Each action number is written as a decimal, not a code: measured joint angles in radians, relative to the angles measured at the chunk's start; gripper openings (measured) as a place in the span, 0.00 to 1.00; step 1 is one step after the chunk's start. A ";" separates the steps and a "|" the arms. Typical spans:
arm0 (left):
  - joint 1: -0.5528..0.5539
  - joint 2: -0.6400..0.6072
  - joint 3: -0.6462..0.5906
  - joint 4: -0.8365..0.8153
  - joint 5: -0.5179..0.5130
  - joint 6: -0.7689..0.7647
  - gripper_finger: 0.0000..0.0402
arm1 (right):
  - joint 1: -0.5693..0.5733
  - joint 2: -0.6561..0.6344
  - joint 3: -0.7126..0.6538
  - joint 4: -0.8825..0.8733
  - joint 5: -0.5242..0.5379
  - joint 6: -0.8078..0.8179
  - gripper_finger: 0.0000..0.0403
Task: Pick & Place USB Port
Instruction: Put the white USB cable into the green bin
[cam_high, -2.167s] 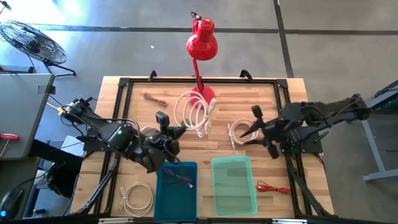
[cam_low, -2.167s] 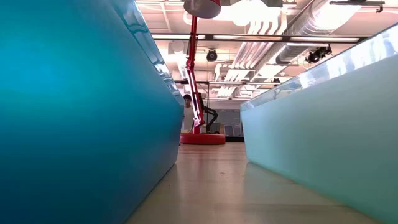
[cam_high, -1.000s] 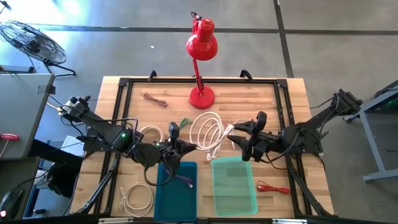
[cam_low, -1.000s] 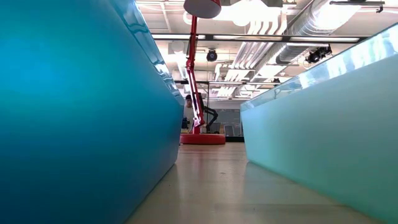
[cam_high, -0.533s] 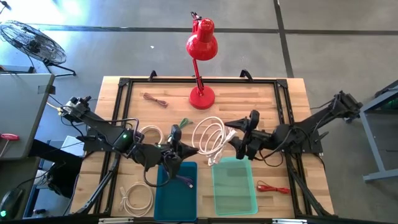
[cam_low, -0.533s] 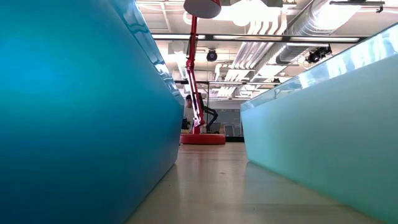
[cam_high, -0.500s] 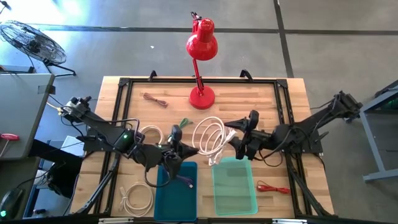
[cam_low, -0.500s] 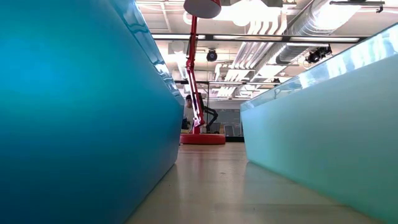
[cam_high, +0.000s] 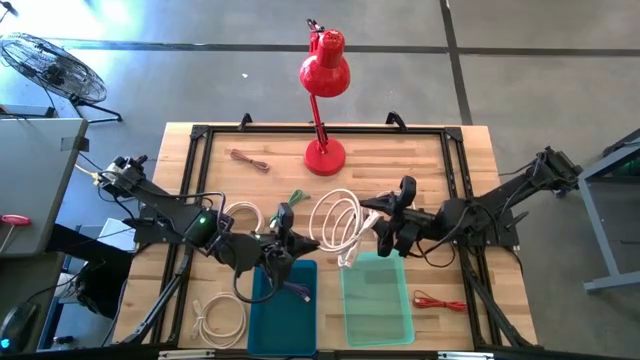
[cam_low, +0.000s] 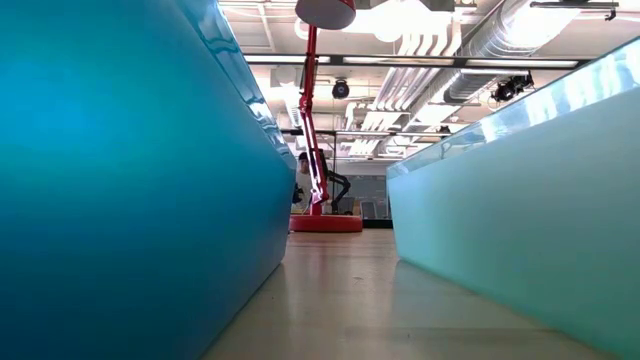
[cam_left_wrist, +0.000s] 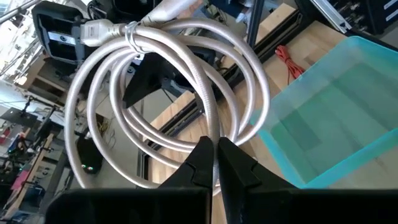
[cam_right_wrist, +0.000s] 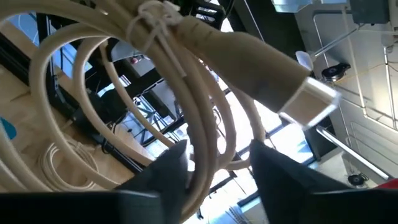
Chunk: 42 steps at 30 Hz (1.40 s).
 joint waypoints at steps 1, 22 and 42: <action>0.000 0.000 0.000 0.000 0.000 0.000 0.00 | 0.000 0.000 0.000 0.000 -0.001 0.000 0.30; -0.001 0.000 0.001 0.009 -0.002 0.005 0.26 | 0.007 -0.005 0.000 0.024 0.339 -0.033 0.02; -0.001 0.000 0.002 -0.077 -0.357 0.078 0.36 | 0.230 -0.035 0.000 -0.150 0.762 0.151 0.02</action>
